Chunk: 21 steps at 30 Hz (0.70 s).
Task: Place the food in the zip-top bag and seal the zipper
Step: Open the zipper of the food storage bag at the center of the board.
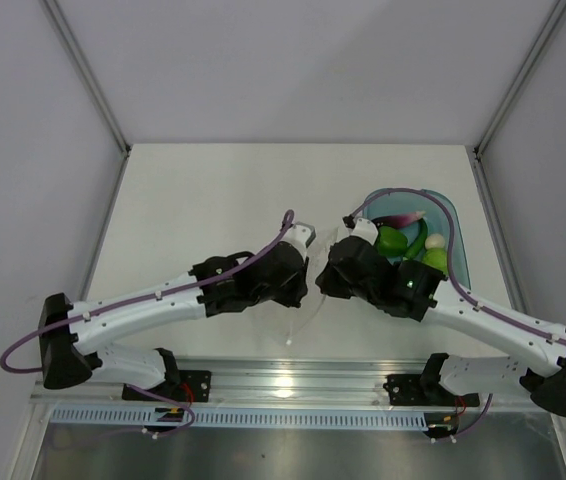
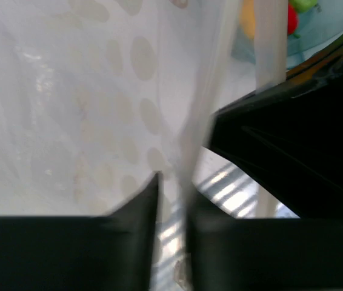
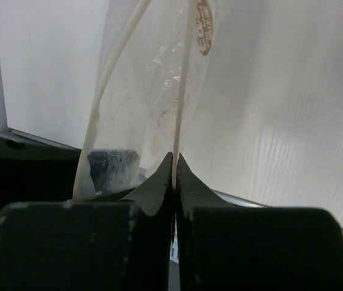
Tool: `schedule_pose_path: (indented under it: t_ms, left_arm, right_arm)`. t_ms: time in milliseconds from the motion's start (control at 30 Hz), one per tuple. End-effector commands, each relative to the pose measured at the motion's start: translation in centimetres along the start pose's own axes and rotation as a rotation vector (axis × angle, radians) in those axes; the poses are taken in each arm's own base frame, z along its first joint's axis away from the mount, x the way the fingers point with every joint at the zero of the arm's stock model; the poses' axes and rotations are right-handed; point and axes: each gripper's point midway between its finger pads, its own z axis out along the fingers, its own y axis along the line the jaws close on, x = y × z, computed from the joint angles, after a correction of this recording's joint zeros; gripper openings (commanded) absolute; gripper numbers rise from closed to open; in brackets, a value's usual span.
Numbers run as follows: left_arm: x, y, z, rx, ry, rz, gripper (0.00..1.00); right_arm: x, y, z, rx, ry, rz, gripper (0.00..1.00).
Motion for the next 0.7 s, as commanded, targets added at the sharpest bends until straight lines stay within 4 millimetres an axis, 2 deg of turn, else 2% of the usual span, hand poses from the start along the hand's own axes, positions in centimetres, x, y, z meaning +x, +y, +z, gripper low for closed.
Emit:
schedule_pose_path:
  t_ms: [0,33,100,267,367,533,633,667]
  left_arm:
    - [-1.6,0.1,0.0,-0.023,-0.027,0.031,0.05]
    - [-1.8,0.1,-0.1,-0.018,-0.032,0.029,0.01]
    - [-2.5,-0.3,-0.6,0.009,-0.046,0.027,0.01]
    - [-5.1,0.3,-1.9,0.075,-0.084,-0.049,0.01]
    - [-6.5,1.0,-2.4,0.083,-0.112,-0.083,0.01]
    - [-7.4,1.0,-3.1,0.109,-0.124,-0.121,0.0]
    - [-7.6,0.6,-3.2,0.13,-0.121,-0.124,0.01]
    - [-7.7,0.4,-3.2,0.134,-0.12,-0.125,0.01]
  right_arm:
    - [-1.7,1.1,-1.3,-0.018,-0.051,0.006,0.0]
    - [-1.7,0.6,-1.3,-0.002,-0.05,-0.003,0.0]
    - [-1.8,-0.2,-1.4,0.019,-0.061,-0.017,0.0]
    - [-1.6,-4.3,-0.9,0.113,-0.027,-0.032,0.0]
    - [-1.7,-6.0,-0.7,0.132,-0.013,-0.025,0.0]
    - [-1.5,-7.8,-0.4,0.137,0.007,-0.021,0.0]
    - [-1.6,-8.5,0.1,0.14,0.018,-0.03,0.06]
    - [-1.6,-8.4,0.3,0.136,0.022,-0.034,0.12]
